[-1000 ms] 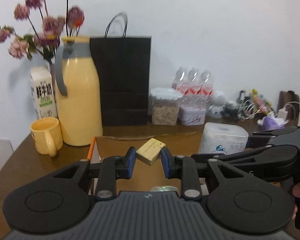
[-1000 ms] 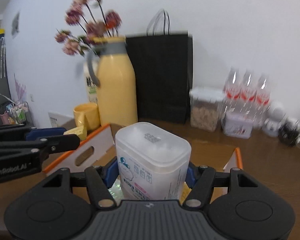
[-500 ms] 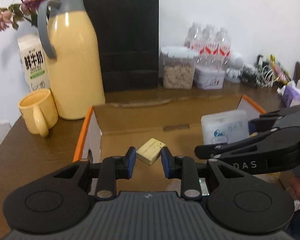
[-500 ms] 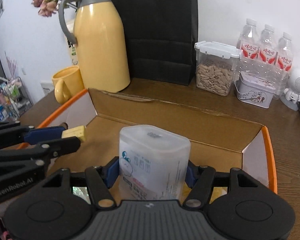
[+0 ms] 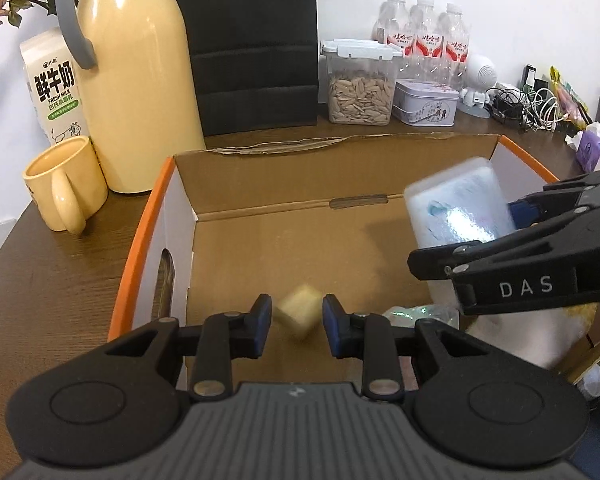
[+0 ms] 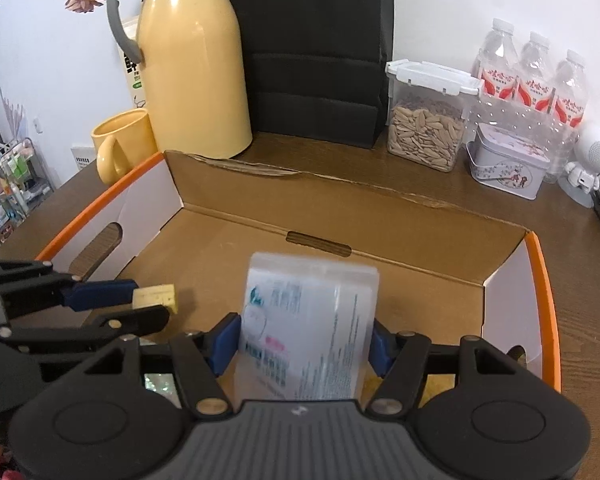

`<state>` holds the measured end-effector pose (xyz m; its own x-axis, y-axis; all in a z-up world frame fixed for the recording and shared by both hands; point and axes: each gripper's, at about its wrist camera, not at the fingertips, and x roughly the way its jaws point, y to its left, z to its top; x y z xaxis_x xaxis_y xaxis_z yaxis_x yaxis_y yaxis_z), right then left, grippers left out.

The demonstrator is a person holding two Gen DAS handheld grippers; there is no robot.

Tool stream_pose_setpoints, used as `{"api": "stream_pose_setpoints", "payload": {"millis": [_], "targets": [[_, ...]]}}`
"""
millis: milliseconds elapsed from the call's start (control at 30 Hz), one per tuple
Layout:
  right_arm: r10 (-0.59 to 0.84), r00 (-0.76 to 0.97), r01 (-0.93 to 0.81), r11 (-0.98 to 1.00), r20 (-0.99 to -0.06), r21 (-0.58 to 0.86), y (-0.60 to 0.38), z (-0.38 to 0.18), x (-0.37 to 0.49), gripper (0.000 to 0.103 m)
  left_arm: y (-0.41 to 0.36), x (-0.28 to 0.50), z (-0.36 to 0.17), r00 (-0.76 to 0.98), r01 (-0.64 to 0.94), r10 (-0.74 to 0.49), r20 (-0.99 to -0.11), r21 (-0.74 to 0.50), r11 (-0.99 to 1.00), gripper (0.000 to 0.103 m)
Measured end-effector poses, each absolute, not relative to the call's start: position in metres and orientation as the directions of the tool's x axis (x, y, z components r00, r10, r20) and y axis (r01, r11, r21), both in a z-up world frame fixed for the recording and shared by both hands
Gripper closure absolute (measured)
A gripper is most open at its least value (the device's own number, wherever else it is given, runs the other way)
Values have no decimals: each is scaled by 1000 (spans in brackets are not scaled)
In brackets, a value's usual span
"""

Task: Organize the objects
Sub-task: 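Grasp the yellow sponge block with left tool while right tool carries container to box, then release the sponge block and container into the box, opening both tools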

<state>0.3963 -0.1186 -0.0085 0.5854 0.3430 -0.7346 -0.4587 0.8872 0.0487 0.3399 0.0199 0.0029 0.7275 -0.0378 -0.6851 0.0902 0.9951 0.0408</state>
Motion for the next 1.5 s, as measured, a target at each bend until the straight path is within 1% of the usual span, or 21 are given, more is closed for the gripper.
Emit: {"api": "stream_pose_setpoints", "payload": {"millis": [33, 100, 133, 167, 233, 267, 300, 367, 433, 567, 600, 633, 700, 767, 800, 900, 1100, 1200, 1333, 1500], "targets": [[339, 588, -454, 890, -734, 47, -119, -8, 396, 32, 19, 339, 3, 730, 90, -35, -683, 45, 995, 73], [333, 596, -447, 893, -731, 42, -121, -7, 396, 25, 18, 338, 4, 731, 92, -33, -681, 51, 994, 71], [331, 601, -444, 895, -727, 40, -122, -6, 395, 22, 18, 338, 4, 731, 93, -32, -681, 52, 994, 70], [327, 606, -441, 897, -725, 36, -123, -5, 394, 21, 17, 338, 4, 733, 92, -31, -680, 53, 994, 68], [324, 613, -439, 898, -721, 30, -124, -4, 392, 20, 17, 336, 6, 742, 88, -28, -669, 56, 995, 54], [322, 616, -437, 899, -719, 29, -125, -3, 391, 20, 17, 334, 8, 750, 88, -29, -661, 56, 995, 51], [322, 620, -435, 900, -715, 28, -127, -2, 389, 16, 17, 332, 11, 759, 85, -24, -650, 62, 994, 49], [324, 631, -434, 900, -705, 25, -130, 1, 384, 15, 17, 327, 16, 779, 81, -19, -626, 71, 994, 45], [327, 646, -433, 901, -690, 22, -135, 6, 377, 14, 17, 321, 23, 798, 76, -13, -603, 78, 994, 33], [340, 692, -428, 903, -636, 16, -145, 23, 358, 11, 17, 305, 40, 839, 67, -13, -544, 81, 994, 22], [343, 707, -429, 903, -619, 11, -147, 29, 351, 11, 17, 300, 46, 849, 62, -10, -528, 81, 995, 17], [346, 718, -429, 903, -604, 6, -149, 35, 345, 11, 17, 294, 50, 859, 53, -3, -513, 82, 995, 9], [353, 743, -429, 903, -569, -1, -154, 47, 332, 10, 18, 282, 59, 874, 28, 19, -486, 89, 996, 0], [355, 766, -426, 905, -536, -10, -159, 58, 318, 7, 19, 269, 68, 887, 33, 8, -462, 81, 996, 0], [353, 780, -423, 906, -517, -19, -162, 63, 310, 0, 19, 262, 72, 892, 35, 4, -452, 78, 996, 0], [356, 807, -425, 904, -471, -43, -167, 74, 283, 0, 21, 241, 82, 909, 24, 11, -417, 77, 997, 0], [366, 827, -436, 897, -426, -75, -177, 76, 230, 0, 27, 196, 88, 924, 16, 1, -381, 44, 999, 0], [359, 831, -431, 898, -424, -86, -184, 68, 208, 0, 31, 176, 82, 924, 17, -2, -384, 36, 999, 0], [333, 837, -409, 908, -435, -91, -197, 45, 181, 0, 40, 156, 68, 913, 3, 5, -409, 19, 1000, 0], [301, 820, -397, 912, -486, -103, -210, 5, 157, 0, 52, 133, 50, 898, -18, 11, -440, -11, 1000, 0]]}}
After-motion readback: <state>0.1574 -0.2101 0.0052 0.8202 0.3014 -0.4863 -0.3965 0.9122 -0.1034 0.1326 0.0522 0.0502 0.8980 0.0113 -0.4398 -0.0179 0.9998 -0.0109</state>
